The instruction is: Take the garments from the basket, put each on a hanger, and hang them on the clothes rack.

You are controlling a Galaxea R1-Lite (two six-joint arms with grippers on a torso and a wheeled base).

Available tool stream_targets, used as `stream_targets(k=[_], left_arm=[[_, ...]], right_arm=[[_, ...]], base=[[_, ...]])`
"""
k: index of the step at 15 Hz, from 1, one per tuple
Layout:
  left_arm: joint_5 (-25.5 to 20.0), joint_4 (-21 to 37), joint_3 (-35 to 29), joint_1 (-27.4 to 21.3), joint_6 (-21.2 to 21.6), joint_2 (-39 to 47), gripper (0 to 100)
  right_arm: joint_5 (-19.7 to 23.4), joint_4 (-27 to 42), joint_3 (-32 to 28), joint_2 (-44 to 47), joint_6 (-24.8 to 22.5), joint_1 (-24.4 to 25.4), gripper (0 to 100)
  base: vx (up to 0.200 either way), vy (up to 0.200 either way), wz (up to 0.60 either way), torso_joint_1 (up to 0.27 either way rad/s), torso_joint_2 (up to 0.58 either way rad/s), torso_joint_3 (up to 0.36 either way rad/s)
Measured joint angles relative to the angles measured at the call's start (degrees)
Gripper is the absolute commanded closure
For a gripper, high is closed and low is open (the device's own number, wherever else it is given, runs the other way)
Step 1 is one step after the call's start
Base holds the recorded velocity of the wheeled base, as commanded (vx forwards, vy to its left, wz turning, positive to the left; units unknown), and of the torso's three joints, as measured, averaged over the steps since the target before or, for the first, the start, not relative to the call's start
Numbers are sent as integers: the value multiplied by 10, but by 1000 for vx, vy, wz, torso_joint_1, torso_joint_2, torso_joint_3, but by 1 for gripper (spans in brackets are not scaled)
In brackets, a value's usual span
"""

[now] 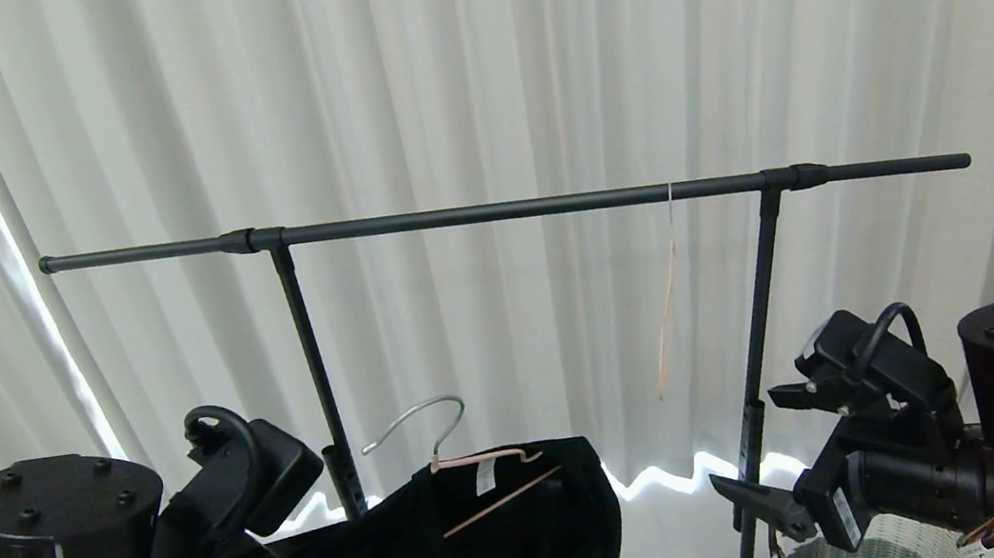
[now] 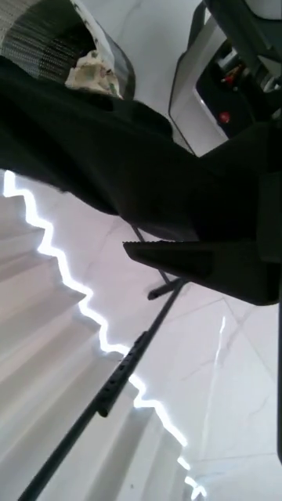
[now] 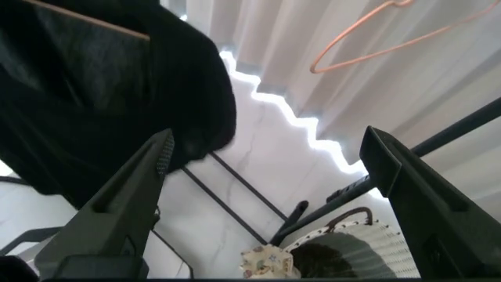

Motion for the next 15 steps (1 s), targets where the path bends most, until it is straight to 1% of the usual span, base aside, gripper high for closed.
stream_targets(k=[1, 3, 4, 5, 6, 7, 8, 9, 10, 11, 13, 15], left_arm=[[-3, 0, -1, 2, -3, 0, 100], [-35, 0, -1, 1, -5, -5, 100], [-75, -1, -1, 0, -4, -9, 100], [-134, -2, -1, 0, -2, -14, 100], [-184, -6, 0, 0, -1, -17, 100], [-212, -14, 1, 1, 2, -17, 100], [-224, -25, 3, 1, 17, -14, 100], [-234, -39, 6, 1, 40, -7, 100], [-241, -54, 10, 1, 65, 1, 100], [-245, -64, 13, 0, 77, 8, 100], [-252, -69, 16, -13, 88, 17, 100], [-254, -69, 17, -27, 88, 18, 100]], right_arm=[[0, 0, 3, -1, -1, 0, 0], [1, 0, 6, -3, -18, 0, 0], [12, 1, 7, -4, -36, 1, 0], [31, 4, 7, -7, -53, 2, 0], [46, 8, 5, -9, -77, 3, 0], [60, 16, 4, -13, -98, 5, 0], [88, 30, 0, -17, -124, 9, 0], [109, 56, -8, -21, -140, 18, 0], [124, 89, -23, -26, -149, 31, 0], [134, 119, -38, -31, -152, 46, 0], [158, 176, -82, -34, -153, 74, 0], [177, 207, -124, -20, -153, 96, 0]], base=[[0, 0, 0, 0, 0, 0], [0, 0, 0, 0, 0, 0], [0, 0, 0, 0, 0, 0], [0, 0, 0, 0, 0, 0], [0, 0, 0, 0, 0, 0], [0, 0, 0, 0, 0, 0], [0, 0, 0, 0, 0, 0], [0, 0, 0, 0, 0, 0], [0, 0, 0, 0, 0, 0], [0, 0, 0, 0, 0, 0], [0, 0, 0, 0, 0, 0], [0, 0, 0, 0, 0, 0]])
